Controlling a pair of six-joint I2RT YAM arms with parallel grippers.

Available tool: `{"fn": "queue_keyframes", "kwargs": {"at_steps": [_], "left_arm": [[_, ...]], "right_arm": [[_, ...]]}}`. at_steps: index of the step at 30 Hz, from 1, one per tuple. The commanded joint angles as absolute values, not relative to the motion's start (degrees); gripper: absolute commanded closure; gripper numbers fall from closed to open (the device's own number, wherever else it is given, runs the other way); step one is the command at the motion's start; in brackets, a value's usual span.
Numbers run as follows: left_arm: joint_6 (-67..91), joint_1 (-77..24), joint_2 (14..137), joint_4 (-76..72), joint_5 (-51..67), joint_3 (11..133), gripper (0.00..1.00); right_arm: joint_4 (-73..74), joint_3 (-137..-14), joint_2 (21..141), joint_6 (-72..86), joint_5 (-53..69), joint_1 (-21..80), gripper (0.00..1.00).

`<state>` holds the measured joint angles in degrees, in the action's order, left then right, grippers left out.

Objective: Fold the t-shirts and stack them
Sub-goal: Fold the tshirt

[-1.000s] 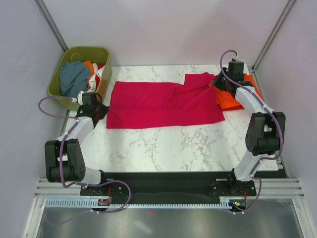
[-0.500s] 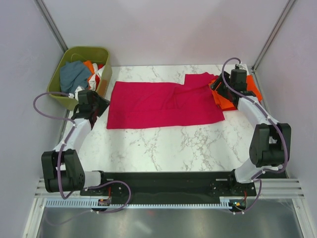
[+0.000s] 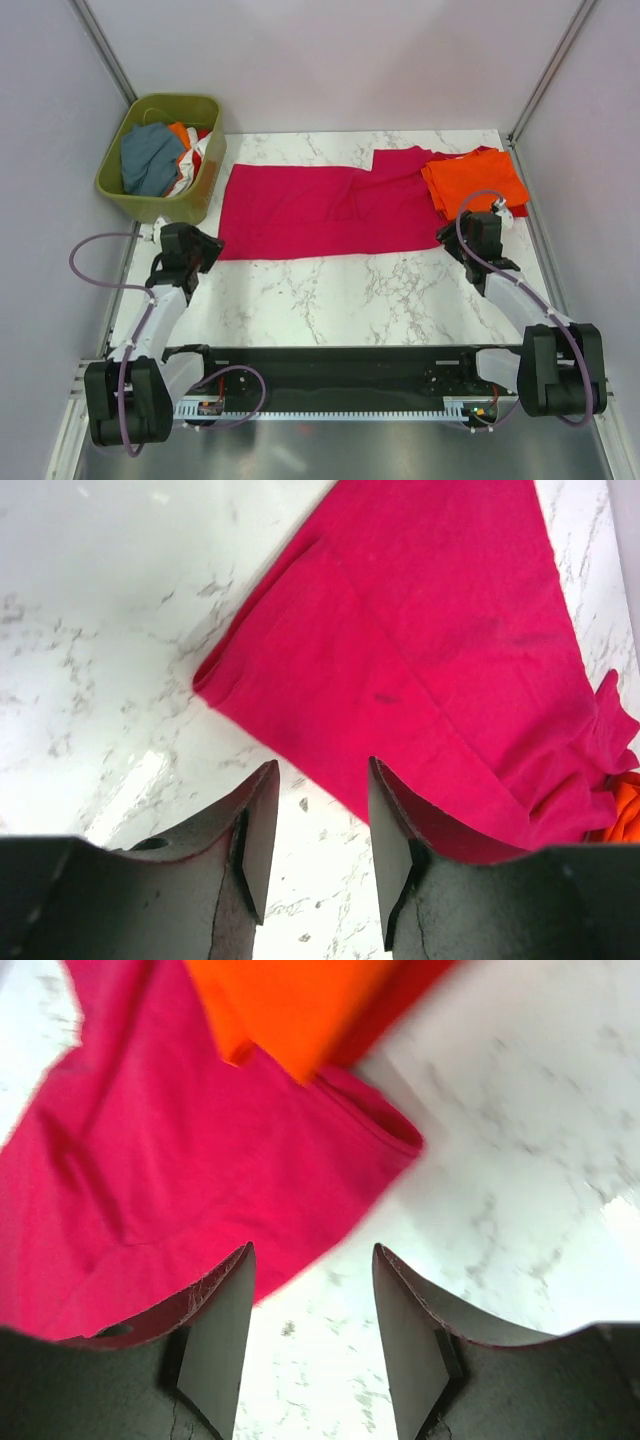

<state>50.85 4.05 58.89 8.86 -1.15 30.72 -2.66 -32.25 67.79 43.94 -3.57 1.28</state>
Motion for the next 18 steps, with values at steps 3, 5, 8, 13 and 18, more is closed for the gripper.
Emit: {"fn": "queue_keyframes", "kwargs": {"at_steps": [3,5,8,13,18], "left_arm": [[57.4,4.2,54.8,4.1,-1.5,25.2,0.53],[58.2,4.1,54.2,3.5,-2.2,24.0,0.54],[59.5,4.2,53.6,2.4,-3.1,22.2,0.54],[61.1,4.2,55.1,0.4,-3.2,20.4,0.54],[62.0,4.2,58.2,-2.0,-2.8,20.3,0.54]], "right_arm": [[-10.1,-27.5,67.3,50.2,-9.0,1.3,0.44],[-11.7,-26.9,68.5,51.0,-9.3,1.3,0.46],[-14.7,-25.8,70.6,52.8,-10.4,1.3,0.48],[-17.5,-26.7,75.1,53.8,-12.3,1.3,0.47],[-17.3,-27.9,78.6,54.4,-14.1,1.3,0.46]]}}
